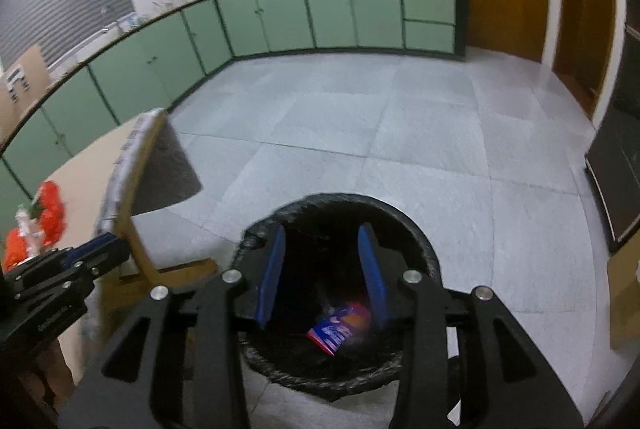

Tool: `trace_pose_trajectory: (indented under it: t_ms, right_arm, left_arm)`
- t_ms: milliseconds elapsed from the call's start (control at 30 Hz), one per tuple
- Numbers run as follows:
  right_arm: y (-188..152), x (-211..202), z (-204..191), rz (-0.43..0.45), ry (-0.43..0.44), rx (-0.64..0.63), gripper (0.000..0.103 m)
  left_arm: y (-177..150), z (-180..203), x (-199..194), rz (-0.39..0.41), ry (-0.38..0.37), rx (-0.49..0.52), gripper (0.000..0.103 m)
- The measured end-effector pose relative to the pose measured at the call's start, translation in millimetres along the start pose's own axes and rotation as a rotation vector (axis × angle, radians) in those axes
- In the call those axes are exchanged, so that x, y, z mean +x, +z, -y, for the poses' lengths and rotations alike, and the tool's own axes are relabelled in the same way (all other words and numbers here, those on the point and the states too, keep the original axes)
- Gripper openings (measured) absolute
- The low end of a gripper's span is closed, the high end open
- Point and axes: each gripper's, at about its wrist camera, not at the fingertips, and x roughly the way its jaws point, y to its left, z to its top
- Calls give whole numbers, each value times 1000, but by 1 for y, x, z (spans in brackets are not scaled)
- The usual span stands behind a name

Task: Collect trash
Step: 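Move both tools back over the table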

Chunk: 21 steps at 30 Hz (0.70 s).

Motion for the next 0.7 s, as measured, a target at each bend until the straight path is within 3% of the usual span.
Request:
trace_pose_trajectory:
  t_ms: [167,433,533,700]
  right_arm:
    - [-1,-40,-66,42,122,-101,43]
    - [-17,-60,-197,11,330,-260,45]
    - [-23,-62,-238,-10,378,-309,45]
    - [-28,-64,-287,-30,424,-375,45]
  left_arm:
    - [-28,-58,-76,86,127,-75,38]
    - [-98,-170,-186,185,474,-216,62]
    - [-119,-200,-203,194,534,-280,66]
    - [-139,-228,-200,169,567,-338,75]
